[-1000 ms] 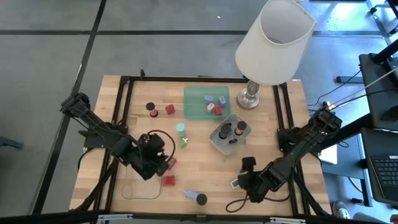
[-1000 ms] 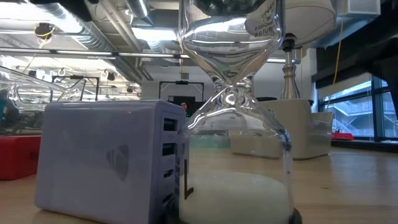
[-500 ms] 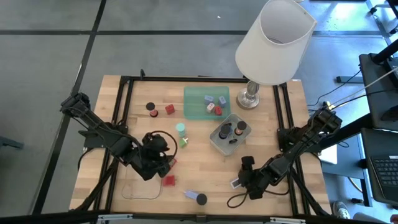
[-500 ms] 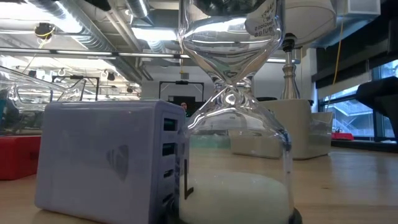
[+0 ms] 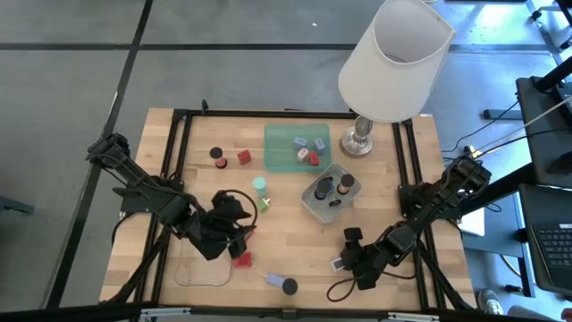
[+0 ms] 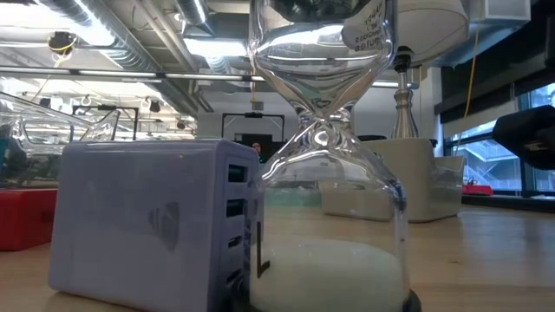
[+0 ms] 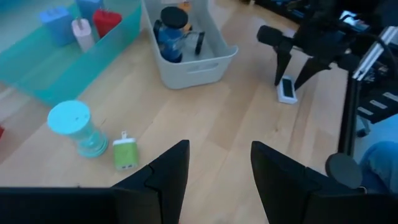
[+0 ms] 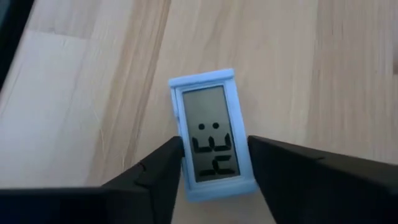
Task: Pick & Place Office items
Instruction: Put the white digital clock into the transparent bin
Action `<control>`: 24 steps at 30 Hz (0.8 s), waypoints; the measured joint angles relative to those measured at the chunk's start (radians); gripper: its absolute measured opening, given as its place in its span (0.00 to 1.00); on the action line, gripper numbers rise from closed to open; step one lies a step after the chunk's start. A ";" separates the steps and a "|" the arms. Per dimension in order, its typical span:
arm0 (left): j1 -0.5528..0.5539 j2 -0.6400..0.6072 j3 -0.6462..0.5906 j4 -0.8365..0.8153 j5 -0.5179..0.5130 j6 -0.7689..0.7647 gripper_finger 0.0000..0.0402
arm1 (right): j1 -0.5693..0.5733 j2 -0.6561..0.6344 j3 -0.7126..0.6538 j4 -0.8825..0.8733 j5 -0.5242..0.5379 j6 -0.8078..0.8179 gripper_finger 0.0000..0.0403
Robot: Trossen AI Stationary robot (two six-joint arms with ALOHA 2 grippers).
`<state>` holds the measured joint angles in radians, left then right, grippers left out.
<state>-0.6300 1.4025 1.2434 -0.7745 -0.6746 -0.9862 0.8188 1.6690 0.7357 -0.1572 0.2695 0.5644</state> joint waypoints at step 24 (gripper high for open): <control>0.058 0.004 -0.049 0.402 -0.066 0.271 0.44 | 0.000 -0.001 0.458 -0.397 0.457 0.002 0.36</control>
<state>-0.5718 1.4063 1.1946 -0.3724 -0.7408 -0.7155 0.8185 1.6676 1.1932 -0.5538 0.7265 0.5661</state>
